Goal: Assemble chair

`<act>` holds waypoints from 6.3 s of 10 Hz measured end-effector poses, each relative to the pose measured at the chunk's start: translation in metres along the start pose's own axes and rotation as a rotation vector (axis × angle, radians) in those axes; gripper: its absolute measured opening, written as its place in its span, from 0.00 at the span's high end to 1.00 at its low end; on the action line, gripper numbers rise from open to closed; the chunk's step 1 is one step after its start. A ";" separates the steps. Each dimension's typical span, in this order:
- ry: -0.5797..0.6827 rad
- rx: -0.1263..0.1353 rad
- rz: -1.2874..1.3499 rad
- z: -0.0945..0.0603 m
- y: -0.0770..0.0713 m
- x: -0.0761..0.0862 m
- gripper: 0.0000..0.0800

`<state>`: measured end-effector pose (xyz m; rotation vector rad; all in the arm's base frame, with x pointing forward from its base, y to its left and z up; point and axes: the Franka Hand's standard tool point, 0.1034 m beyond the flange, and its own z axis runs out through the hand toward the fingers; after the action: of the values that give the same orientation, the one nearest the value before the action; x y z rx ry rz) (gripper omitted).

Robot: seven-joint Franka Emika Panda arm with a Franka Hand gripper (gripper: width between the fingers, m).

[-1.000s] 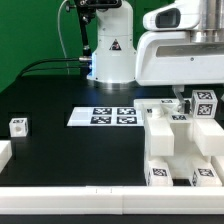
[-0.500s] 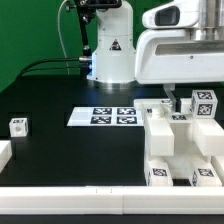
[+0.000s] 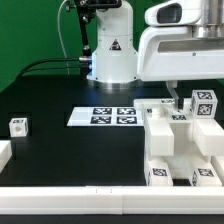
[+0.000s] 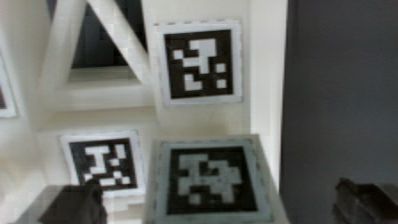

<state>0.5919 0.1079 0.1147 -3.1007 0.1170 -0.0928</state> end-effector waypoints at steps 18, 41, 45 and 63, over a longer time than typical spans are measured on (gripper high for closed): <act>0.015 0.022 0.477 -0.001 0.001 0.004 0.28; 0.033 0.005 0.740 -0.002 -0.009 0.002 0.65; 0.031 0.010 0.730 -0.002 -0.010 0.001 0.65; 0.004 -0.021 -0.041 -0.004 -0.007 0.002 0.65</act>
Offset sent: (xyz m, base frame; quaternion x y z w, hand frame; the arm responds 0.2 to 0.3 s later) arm 0.0000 0.0000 0.0000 0.0000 0.0000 0.0000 1.0000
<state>0.5939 0.1147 0.1189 -3.1245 0.0544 -0.0998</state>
